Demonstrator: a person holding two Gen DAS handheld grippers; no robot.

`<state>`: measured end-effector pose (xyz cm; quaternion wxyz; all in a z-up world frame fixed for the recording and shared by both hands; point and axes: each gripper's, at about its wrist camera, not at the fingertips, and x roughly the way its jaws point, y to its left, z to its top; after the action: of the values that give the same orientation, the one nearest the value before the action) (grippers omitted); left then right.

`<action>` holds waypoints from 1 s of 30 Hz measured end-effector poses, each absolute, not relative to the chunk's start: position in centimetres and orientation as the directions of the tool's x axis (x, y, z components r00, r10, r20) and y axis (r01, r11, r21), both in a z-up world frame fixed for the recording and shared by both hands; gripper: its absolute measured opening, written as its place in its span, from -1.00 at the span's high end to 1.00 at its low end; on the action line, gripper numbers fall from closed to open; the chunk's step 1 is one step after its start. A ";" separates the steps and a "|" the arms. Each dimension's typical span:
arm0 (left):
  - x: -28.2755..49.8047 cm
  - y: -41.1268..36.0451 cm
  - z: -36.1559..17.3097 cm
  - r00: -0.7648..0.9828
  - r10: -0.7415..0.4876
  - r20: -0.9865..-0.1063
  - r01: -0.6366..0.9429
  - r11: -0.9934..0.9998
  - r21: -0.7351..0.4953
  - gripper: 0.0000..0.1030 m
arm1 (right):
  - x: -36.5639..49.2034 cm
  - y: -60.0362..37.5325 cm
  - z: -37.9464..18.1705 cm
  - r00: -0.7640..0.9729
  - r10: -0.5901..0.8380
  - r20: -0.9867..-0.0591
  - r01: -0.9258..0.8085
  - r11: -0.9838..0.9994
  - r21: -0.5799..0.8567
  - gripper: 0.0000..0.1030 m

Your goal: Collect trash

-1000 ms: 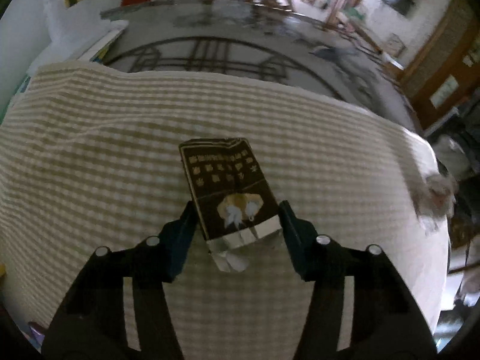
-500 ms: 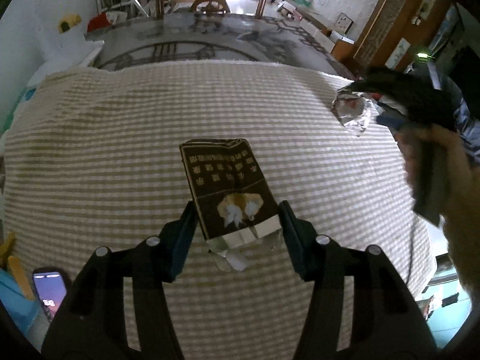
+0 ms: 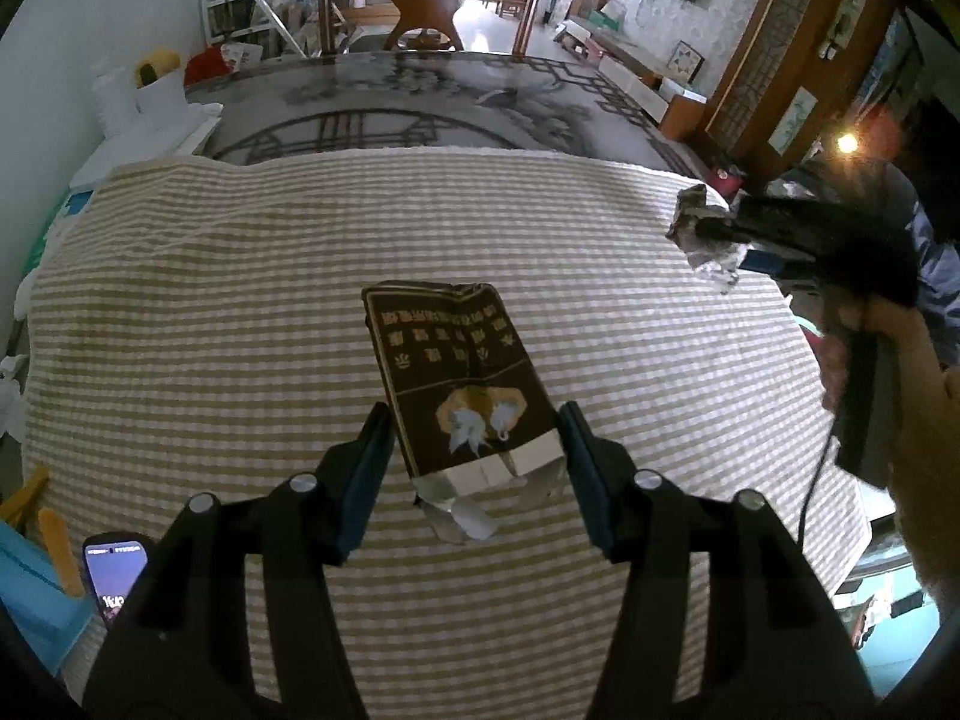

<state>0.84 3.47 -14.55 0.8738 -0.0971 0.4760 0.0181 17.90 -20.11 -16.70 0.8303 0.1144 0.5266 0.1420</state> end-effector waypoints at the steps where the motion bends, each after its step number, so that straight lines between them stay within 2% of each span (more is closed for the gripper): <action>1: 0.9 3.4 -14.6 0.545 -0.064 -0.836 -0.121 0.981 -0.154 -0.05 | 17.2 -20.0 -16.4 0.406 0.357 -0.841 -0.142 0.934 0.328 0.05; 11: 0.9 2.6 -14.1 0.555 -0.090 -0.827 -0.097 0.980 -0.172 -0.06 | 8.8 -19.3 -14.2 0.430 0.387 -0.816 -0.268 0.918 0.294 0.04; 18: 0.9 2.2 -13.8 0.561 -0.099 -0.822 -0.095 0.979 -0.183 -0.06 | 4.4 -19.2 -14.9 0.407 0.407 -0.818 -0.249 0.911 0.329 0.04; 30: 0.8 0.5 -13.2 0.570 -0.118 -0.813 -0.054 0.982 -0.181 -0.06 | 3.7 -21.9 -13.3 0.474 0.382 -0.793 -0.194 0.924 0.329 0.03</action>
<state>0.81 0.51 -13.22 0.8812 -0.0930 0.4632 -0.0182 3.66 -21.93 -13.29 0.8531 0.0967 0.4842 0.1688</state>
